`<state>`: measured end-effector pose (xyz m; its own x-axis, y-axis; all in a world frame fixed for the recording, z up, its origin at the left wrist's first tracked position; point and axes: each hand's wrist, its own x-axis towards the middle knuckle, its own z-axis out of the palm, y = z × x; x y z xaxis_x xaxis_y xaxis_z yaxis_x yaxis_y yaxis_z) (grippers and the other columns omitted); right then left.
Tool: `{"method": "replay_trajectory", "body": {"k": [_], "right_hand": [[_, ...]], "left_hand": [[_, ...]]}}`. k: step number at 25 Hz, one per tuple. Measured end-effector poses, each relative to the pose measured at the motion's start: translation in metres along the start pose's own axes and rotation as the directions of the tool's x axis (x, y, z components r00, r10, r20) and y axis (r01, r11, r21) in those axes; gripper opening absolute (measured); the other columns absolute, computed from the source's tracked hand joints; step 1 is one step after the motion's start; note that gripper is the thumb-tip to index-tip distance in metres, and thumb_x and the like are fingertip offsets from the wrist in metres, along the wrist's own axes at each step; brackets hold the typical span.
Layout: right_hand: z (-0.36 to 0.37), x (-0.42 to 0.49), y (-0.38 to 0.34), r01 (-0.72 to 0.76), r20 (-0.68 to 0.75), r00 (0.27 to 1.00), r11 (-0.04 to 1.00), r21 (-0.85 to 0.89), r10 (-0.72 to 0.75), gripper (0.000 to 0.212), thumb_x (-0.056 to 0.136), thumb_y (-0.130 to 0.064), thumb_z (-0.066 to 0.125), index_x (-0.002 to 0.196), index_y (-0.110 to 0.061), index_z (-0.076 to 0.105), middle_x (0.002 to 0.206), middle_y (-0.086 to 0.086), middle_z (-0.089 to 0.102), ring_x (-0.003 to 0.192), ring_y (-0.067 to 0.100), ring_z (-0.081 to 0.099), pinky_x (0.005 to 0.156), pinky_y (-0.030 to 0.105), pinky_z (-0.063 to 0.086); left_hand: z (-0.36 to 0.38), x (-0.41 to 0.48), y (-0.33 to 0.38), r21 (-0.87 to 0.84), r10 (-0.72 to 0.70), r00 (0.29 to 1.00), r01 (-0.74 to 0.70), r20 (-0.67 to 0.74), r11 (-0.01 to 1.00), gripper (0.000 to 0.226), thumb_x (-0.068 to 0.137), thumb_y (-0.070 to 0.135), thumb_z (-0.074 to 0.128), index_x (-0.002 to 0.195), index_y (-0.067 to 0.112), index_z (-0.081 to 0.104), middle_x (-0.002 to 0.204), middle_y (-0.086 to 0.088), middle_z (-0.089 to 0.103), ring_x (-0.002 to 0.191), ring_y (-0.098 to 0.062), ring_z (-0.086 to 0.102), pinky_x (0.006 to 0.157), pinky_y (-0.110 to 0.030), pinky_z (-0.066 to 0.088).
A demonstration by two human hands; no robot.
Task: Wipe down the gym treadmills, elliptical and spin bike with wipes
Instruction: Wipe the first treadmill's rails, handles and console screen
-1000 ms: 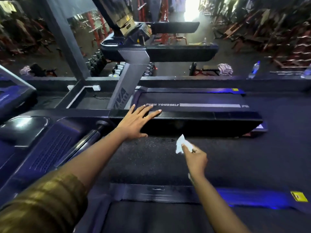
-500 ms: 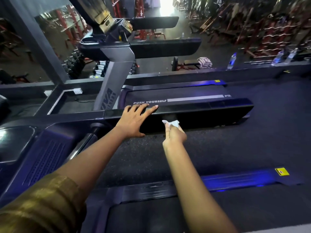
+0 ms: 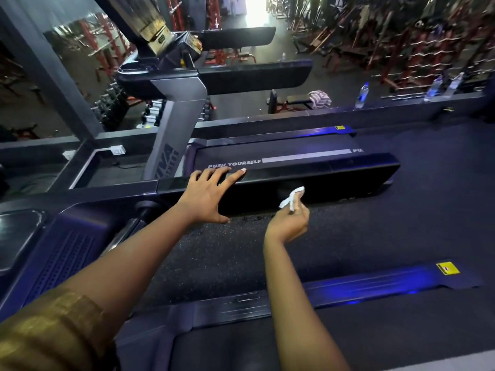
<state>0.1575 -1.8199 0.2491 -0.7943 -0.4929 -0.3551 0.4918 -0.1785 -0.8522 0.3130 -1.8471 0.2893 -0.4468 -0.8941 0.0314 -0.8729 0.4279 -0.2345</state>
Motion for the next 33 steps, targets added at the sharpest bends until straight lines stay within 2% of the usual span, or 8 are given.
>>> {"method": "replay_trajectory", "body": {"k": [3, 6, 13, 19, 25, 27, 30, 33], "right_hand": [[-0.003, -0.037, 0.034, 0.004, 0.153, 0.988, 0.996, -0.092, 0.011, 0.01, 0.088, -0.009, 0.062, 0.09, -0.002, 0.069, 0.074, -0.003, 0.062, 0.066, -0.002, 0.059, 0.061, 0.007, 0.043], [-0.013, -0.055, 0.051, 0.231, 0.251, 0.953, 0.943, -0.239, -0.17, 0.024, 0.082, 0.008, 0.063, 0.102, -0.002, 0.071, 0.093, 0.002, 0.068, 0.078, 0.002, 0.061, 0.069, 0.002, 0.043], [-0.017, 0.035, -0.011, 0.262, -0.107, 0.954, 0.951, -0.164, -0.281, 0.027, 0.083, 0.009, 0.056, 0.106, 0.0, 0.068, 0.101, 0.014, 0.068, 0.082, 0.019, 0.063, 0.061, 0.001, 0.04], [0.004, -0.024, 0.022, 0.461, 0.206, 0.883, 0.86, -0.221, -0.421, 0.03, 0.071, 0.015, 0.069, 0.098, 0.002, 0.071, 0.089, 0.007, 0.066, 0.084, 0.021, 0.063, 0.075, 0.008, 0.047], [0.0, 0.002, -0.018, 0.865, 0.57, 0.49, 0.45, -0.223, -0.659, 0.037, 0.071, 0.018, 0.06, 0.104, 0.003, 0.069, 0.105, 0.019, 0.068, 0.098, 0.025, 0.065, 0.094, 0.009, 0.041], [0.005, 0.01, -0.023, 0.954, 0.829, 0.292, 0.203, -0.219, -0.478, 0.042, 0.074, 0.017, 0.059, 0.113, 0.001, 0.065, 0.118, 0.018, 0.063, 0.112, 0.027, 0.059, 0.104, 0.025, 0.039], [0.005, 0.017, -0.022, 0.986, 0.968, 0.036, -0.147, -0.074, -0.247, 0.048, 0.071, 0.011, 0.059, 0.119, 0.002, 0.061, 0.122, 0.016, 0.061, 0.115, 0.027, 0.058, 0.095, 0.034, 0.046], [0.0, 0.04, -0.046, 0.982, 0.995, 0.071, -0.169, -0.082, -0.07, 0.05, 0.087, 0.007, 0.048, 0.136, -0.003, 0.045, 0.142, 0.01, 0.044, 0.134, 0.021, 0.038, 0.107, 0.027, 0.031]], "left_hand": [[0.0, 0.0, -0.001, 0.007, 0.003, 1.0, -0.003, -0.001, 1.0, 0.12, 0.069, 0.061, 0.071, 0.149, 0.036, -0.015, 0.157, -0.001, 0.014, 0.141, -0.025, 0.02, 0.113, -0.045, 0.018], [0.0, 0.0, -0.001, 0.009, 0.002, 1.0, -0.002, 0.012, 1.0, 0.122, 0.068, 0.057, 0.074, 0.148, 0.037, -0.016, 0.157, -0.001, 0.012, 0.141, -0.025, 0.019, 0.113, -0.045, 0.019], [0.0, 0.002, -0.001, 0.012, 0.001, 1.0, -0.001, 0.018, 1.0, 0.122, 0.068, 0.059, 0.073, 0.149, 0.036, -0.015, 0.156, 0.0, 0.013, 0.14, -0.025, 0.02, 0.113, -0.045, 0.018], [-0.001, 0.001, 0.0, 0.017, -0.004, 1.0, 0.003, 0.013, 1.0, 0.121, 0.068, 0.056, 0.074, 0.149, 0.036, -0.014, 0.156, 0.0, 0.013, 0.139, -0.025, 0.021, 0.112, -0.044, 0.019], [0.002, 0.0, -0.002, -0.013, 0.003, 1.0, -0.003, -0.021, 1.0, 0.119, 0.068, 0.056, 0.072, 0.149, 0.036, -0.013, 0.156, -0.001, 0.014, 0.139, -0.025, 0.021, 0.113, -0.044, 0.018], [0.005, 0.0, -0.002, -0.011, 0.0, 1.0, 0.0, -0.024, 1.0, 0.118, 0.068, 0.057, 0.071, 0.149, 0.037, -0.013, 0.156, 0.0, 0.014, 0.139, -0.025, 0.021, 0.113, -0.045, 0.018], [0.006, 0.0, -0.003, -0.013, 0.002, 0.999, -0.002, -0.043, 1.0, 0.118, 0.069, 0.06, 0.07, 0.149, 0.037, -0.013, 0.156, -0.001, 0.014, 0.14, -0.025, 0.021, 0.113, -0.046, 0.019], [0.004, -0.001, -0.001, -0.065, 0.0, 0.999, -0.002, -0.038, 0.998, 0.117, 0.07, 0.064, 0.067, 0.149, 0.037, -0.014, 0.158, -0.003, 0.013, 0.143, -0.026, 0.016, 0.115, -0.049, 0.014]]}}
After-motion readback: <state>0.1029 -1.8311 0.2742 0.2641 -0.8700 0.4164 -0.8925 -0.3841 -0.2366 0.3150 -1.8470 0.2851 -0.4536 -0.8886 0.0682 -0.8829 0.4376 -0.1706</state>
